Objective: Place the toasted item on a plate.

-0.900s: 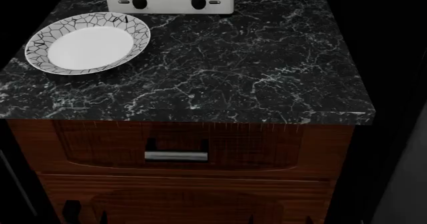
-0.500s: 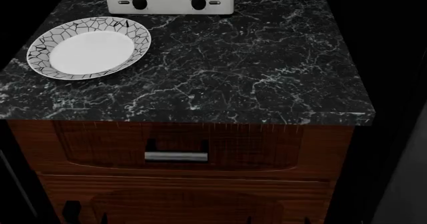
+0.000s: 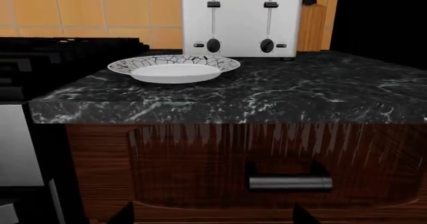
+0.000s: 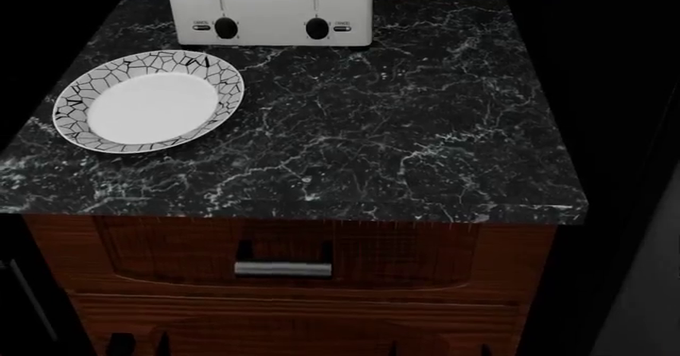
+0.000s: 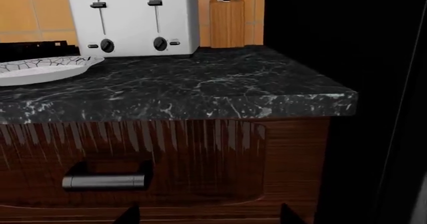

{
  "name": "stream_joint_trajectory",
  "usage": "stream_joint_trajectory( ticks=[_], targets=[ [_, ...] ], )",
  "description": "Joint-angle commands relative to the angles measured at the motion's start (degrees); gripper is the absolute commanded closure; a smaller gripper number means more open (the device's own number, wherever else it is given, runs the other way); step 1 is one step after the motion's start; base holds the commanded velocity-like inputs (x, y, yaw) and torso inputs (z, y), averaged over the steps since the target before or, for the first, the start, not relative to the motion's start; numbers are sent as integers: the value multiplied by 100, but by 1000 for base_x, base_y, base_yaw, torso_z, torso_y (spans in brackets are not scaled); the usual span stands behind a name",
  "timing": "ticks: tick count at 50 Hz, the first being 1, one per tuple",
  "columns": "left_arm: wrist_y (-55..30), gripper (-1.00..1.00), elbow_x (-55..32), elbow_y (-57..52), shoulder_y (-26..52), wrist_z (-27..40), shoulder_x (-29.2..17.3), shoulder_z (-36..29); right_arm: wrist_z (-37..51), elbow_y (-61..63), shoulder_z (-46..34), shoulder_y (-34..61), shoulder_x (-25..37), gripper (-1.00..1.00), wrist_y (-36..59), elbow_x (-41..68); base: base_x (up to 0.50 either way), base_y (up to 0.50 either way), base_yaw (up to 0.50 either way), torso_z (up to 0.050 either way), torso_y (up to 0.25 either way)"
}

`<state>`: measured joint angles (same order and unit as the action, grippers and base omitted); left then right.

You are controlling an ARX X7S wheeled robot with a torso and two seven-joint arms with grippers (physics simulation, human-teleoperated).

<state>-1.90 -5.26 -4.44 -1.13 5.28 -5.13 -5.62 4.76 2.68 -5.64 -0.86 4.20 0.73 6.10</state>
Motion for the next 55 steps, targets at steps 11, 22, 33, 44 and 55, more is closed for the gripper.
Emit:
stream_joint_trajectory(
  ticks=[11,22,33,44,55],
  targets=[
    [-89,-100,-50,-189,-82,167,-189,-179,234,128,-140,-52,126,-100,40,155,0,0,0,50,0],
    [-877,-100,-288,-996,-120,195,-344,-223,472,727,-266,-20,238,-100,525,77,0,0,0,41,0],
    [-3187,-100,-884,-3034,583,192,-869,-8,695,2021,-275,602,475,-100,1902,8,0,0,0,0,0],
    [-4856,-100,-1731,-3712,1985,238,-997,460,683,2715,-239,1619,700,-100,3197,101,0,0,0,0,0],
    [-5911,-100,-2200,-3483,3425,271,-1001,736,530,2796,-108,2868,842,-100,4274,383,0,0,0,0,0]
  ],
)
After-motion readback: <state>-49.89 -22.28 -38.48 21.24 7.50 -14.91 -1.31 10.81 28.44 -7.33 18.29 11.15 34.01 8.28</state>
